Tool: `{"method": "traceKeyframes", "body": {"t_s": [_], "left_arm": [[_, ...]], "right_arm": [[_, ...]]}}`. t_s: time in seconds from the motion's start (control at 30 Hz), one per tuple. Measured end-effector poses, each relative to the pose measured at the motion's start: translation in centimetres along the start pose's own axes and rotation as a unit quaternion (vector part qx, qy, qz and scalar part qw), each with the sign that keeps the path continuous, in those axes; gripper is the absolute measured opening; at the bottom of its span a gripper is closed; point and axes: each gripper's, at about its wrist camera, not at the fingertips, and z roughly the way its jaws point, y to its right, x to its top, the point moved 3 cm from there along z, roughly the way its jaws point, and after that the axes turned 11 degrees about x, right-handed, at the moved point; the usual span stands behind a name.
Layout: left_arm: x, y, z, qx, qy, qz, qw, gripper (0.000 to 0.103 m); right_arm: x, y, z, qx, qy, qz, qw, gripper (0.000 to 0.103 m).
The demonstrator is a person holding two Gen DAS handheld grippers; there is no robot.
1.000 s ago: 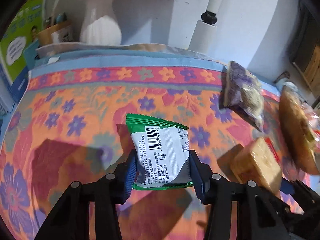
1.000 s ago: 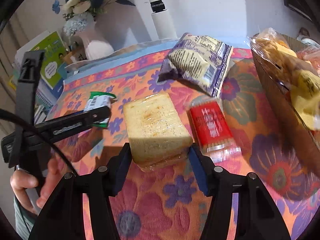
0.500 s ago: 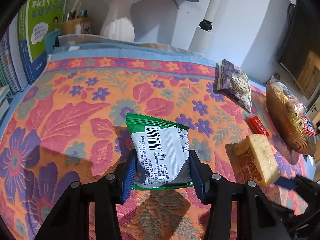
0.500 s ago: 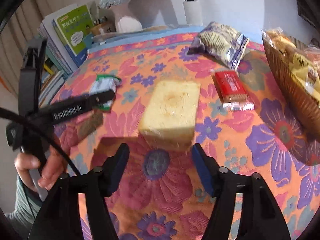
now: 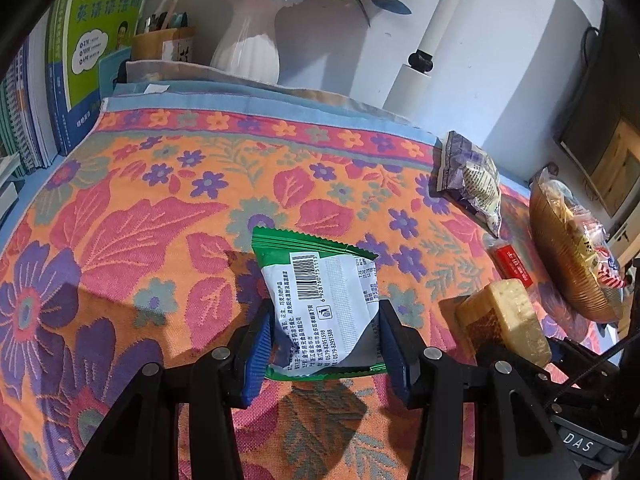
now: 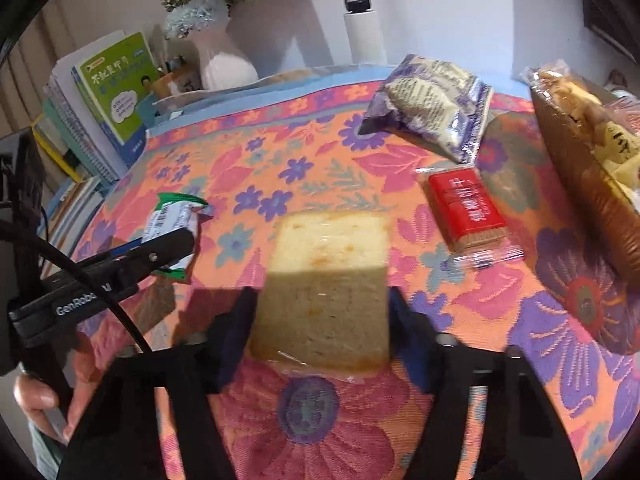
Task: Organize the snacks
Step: 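Carry the green-white packet and toast slice into the glass bowl and release both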
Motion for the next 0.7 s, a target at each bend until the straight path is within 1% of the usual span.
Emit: {"method": "traceKeyframes", "body": {"t_s": [0.07, 0.27, 0.3, 0.4, 0.47, 0.53, 0.6, 0.7], "left_arm": [[0.0, -0.1, 0.0, 0.001, 0.002, 0.001, 1.0000, 0.048], [-0.2, 0.4, -0.1, 0.009, 0.008, 0.012, 0.9999, 0.048], [-0.2, 0.6, 0.1, 0.007, 0.003, 0.016, 0.9998, 0.048], [-0.3, 1.6, 0.1, 0.017, -0.002, 0.041, 0.9990, 0.048], [-0.2, 2.5, -0.6, -0.005, -0.001, 0.046, 0.9989, 0.048], [0.2, 3.8, -1.6, -0.030, -0.003, 0.047, 0.9984, 0.048], [1.0, 6.1, -3.1, -0.046, 0.010, 0.064, 0.9969, 0.048], [2.5, 10.7, -5.5, -0.063, 0.041, 0.102, 0.9920, 0.048]], "right_arm": [[0.0, -0.2, 0.0, 0.004, 0.003, -0.005, 1.000, 0.054], [-1.3, -2.2, -0.8, 0.018, -0.005, -0.042, 0.999, 0.054], [-1.6, -2.5, -1.2, 0.025, -0.006, -0.047, 0.999, 0.053], [-2.9, -3.0, -2.6, 0.066, -0.009, -0.047, 0.997, 0.054], [-3.4, -2.7, -3.8, 0.085, -0.013, -0.042, 0.995, 0.054], [-3.4, -2.0, -5.5, 0.091, -0.005, -0.034, 0.995, 0.053], [-3.0, -1.3, -7.3, 0.095, 0.010, -0.024, 0.995, 0.053], [-2.0, 0.1, -10.8, 0.090, 0.047, -0.012, 0.995, 0.054]]}}
